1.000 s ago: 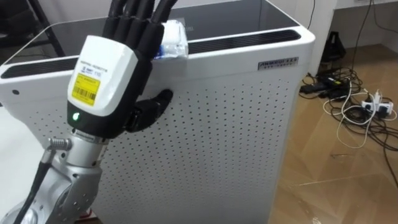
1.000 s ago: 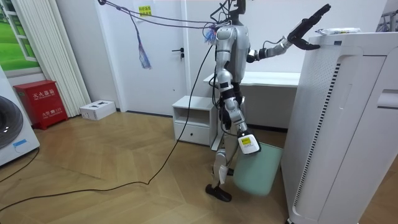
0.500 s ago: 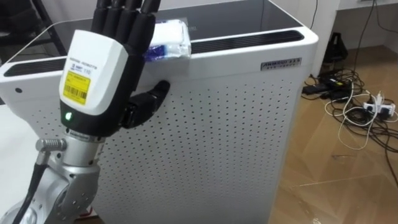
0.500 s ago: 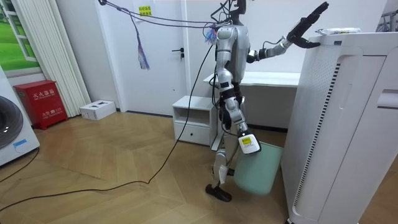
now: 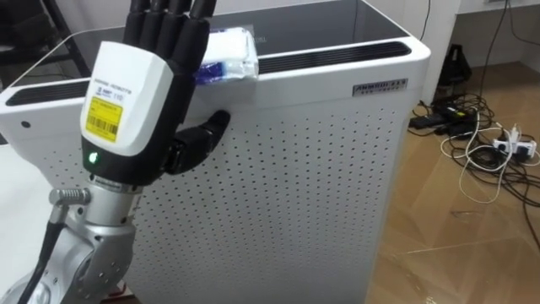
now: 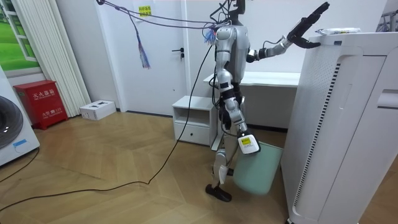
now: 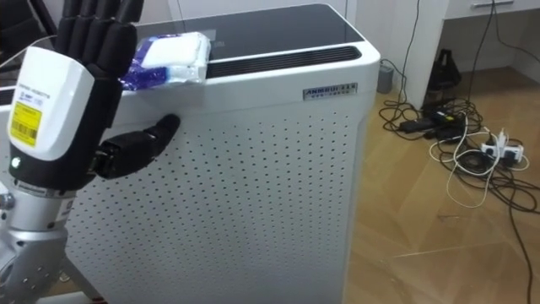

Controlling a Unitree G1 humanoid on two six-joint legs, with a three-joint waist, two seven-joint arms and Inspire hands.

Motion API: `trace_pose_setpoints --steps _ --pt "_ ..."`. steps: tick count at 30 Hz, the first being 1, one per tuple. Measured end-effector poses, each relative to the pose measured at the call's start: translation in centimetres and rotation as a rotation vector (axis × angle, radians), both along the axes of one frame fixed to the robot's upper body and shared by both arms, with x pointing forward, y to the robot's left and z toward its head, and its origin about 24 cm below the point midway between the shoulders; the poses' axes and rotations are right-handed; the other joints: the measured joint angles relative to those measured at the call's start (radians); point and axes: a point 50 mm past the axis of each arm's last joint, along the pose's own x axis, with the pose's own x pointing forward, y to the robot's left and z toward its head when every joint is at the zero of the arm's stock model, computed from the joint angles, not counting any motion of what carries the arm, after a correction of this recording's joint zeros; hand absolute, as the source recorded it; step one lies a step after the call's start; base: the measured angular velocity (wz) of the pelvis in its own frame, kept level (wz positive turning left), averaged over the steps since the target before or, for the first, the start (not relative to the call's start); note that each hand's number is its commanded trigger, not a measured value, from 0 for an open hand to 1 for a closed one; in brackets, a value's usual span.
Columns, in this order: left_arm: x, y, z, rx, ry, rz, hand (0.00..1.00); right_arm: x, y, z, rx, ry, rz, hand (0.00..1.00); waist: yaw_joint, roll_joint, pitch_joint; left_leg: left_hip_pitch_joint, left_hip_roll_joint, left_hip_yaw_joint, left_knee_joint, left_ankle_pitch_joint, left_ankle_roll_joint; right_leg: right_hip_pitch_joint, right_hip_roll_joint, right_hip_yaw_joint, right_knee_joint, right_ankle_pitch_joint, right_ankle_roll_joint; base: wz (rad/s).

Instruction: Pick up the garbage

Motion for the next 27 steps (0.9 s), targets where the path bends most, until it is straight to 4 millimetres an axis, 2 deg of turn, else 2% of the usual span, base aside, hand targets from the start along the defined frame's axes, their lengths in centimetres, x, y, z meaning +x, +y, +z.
trace_pose_setpoints --steps 2,6,10,21,23,24,25,26,27 --pt "0.2 0.1 -0.3 0.01 0.031 0.011 0.0 0.1 0.0 0.0 0.0 -0.002 0.001 1.0 -0.003 0.01 -0.0005 0.002 0.0 0.0 0.004 0.0 0.0 0.005 0.0 -0.001 0.0 0.002 0.0 0.0" --pt "0.5 0.3 -0.6 0.033 0.09 0.033 0.0 0.1 0.0 0.0 0.002 -0.003 0.0 1.0 -0.008 0.017 0.0054 0.008 0.0 0.0 0.005 0.0 0.0 0.01 0.001 0.0 0.0 0.004 0.0 0.0" --pt "0.7 0.3 -0.8 0.037 0.122 0.033 0.0 0.1 0.0 0.1 0.003 -0.004 0.001 1.0 -0.01 0.024 0.0077 0.01 -0.005 0.0 0.003 0.0 0.0 0.011 0.001 0.0 0.001 0.004 0.001 0.0" --pt "1.2 0.4 -1.6 0.052 0.278 0.012 0.0 0.8 -0.1 0.4 0.007 -0.02 0.014 1.0 -0.003 0.023 0.0091 -0.003 -0.008 -0.003 0.009 0.001 0.0 0.011 -0.002 -0.008 -0.001 0.004 0.001 0.01" --pt "1.3 0.4 -1.8 0.061 0.307 0.012 0.09 0.9 -0.1 0.5 0.005 -0.022 0.017 1.0 -0.003 0.025 0.0083 -0.002 -0.008 -0.002 0.008 0.001 0.0 0.011 -0.002 -0.007 -0.002 0.004 0.001 0.0" --pt "1.3 0.4 -1.9 0.064 0.314 0.013 0.33 0.9 -0.1 0.5 0.005 -0.022 0.017 1.0 -0.003 0.025 0.008 -0.002 -0.008 -0.002 0.008 0.001 0.0 0.011 -0.002 -0.007 -0.002 0.004 0.001 0.0" --pt "1.4 0.4 -2.0 0.072 0.333 0.015 0.47 1.0 -0.1 0.5 0.005 -0.022 0.018 1.0 -0.003 0.025 0.0081 -0.004 -0.008 -0.001 0.008 0.001 0.0 0.01 -0.002 -0.007 -0.001 0.004 0.001 0.0" --pt "1.4 0.4 -2.1 0.081 0.35 0.017 0.68 1.1 -0.1 0.6 0.004 -0.026 0.019 1.0 -0.003 0.027 0.007 -0.006 -0.008 -0.001 0.009 0.001 0.0 0.008 -0.002 -0.007 -0.001 0.004 0.001 0.0" --pt "1.5 0.4 -2.2 0.086 0.36 0.019 0.94 1.2 -0.2 0.6 0.002 -0.026 0.019 1.0 -0.003 0.029 0.0057 -0.007 -0.008 -0.001 0.009 0.001 0.0 0.007 -0.002 -0.007 -0.001 0.004 0.001 0.0"
